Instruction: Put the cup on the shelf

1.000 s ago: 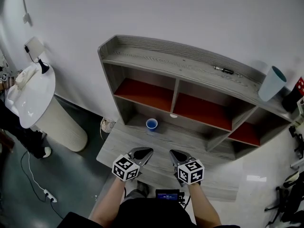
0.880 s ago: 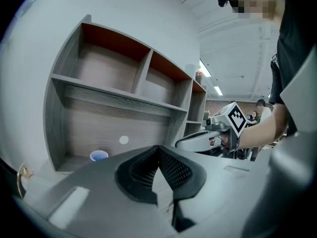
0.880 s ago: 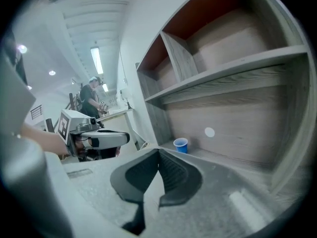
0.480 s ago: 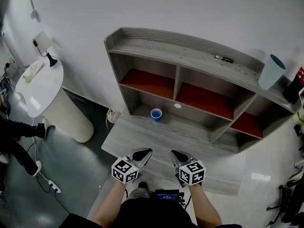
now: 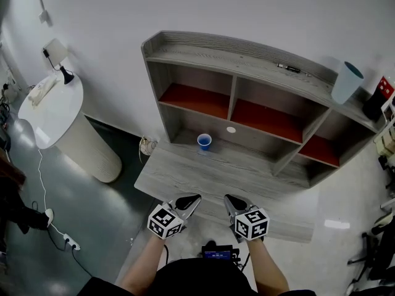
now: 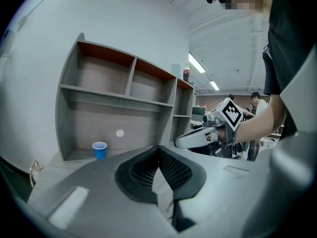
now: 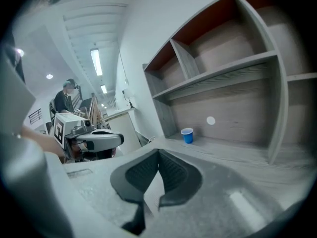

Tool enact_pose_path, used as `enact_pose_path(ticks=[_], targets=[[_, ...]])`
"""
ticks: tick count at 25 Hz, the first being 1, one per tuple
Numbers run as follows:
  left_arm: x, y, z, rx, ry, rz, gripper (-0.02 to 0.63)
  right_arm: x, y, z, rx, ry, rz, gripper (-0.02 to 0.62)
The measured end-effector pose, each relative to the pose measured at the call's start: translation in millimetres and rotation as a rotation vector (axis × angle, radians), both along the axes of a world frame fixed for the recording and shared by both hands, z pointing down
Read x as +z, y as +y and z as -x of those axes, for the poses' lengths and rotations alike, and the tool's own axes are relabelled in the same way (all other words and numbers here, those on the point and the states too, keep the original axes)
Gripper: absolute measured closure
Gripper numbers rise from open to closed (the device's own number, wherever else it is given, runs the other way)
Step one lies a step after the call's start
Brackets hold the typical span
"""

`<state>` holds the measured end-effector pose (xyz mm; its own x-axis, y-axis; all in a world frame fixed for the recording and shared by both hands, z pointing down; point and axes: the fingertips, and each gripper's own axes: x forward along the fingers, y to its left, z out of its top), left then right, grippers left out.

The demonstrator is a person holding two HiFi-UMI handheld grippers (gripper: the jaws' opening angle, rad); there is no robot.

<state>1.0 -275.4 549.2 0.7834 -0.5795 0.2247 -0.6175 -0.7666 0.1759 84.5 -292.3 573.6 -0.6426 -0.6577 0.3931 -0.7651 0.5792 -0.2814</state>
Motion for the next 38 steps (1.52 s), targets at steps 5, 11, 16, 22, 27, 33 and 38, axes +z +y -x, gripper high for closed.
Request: enact_pose_path(ticks=[5, 11, 16, 22, 27, 33, 38], targets=[[3, 24, 22, -0.013, -0.001, -0.001, 0.604, -2, 30, 14, 0.025, 0.020, -0.012, 0.594], [6, 62, 41, -0.009, 0.011, 0.006, 0.606, -7, 68, 27, 0.065, 0.044, -0.030, 0.594], [12, 97, 55, 0.001, 0.014, 0.021, 0.606, -6, 104, 35, 0.095, 0.059, -0.038, 0.594], [15, 134, 65, 0.017, 0.012, 0.025, 0.606, -2, 144, 45, 0.113, 0.063, -0.037, 0.594], [19, 151, 72, -0.003, 0.005, 0.027, 0.606, -4, 166, 47, 0.129, 0.063, -0.051, 0.594], [13, 165, 75, -0.004, 0.021, 0.011, 0.615, -7, 183, 49, 0.137, 0.063, -0.064, 0.594], [13, 172, 74, -0.008, 0.016, 0.007, 0.615, -7, 191, 47, 0.141, 0.065, -0.070, 0.594]])
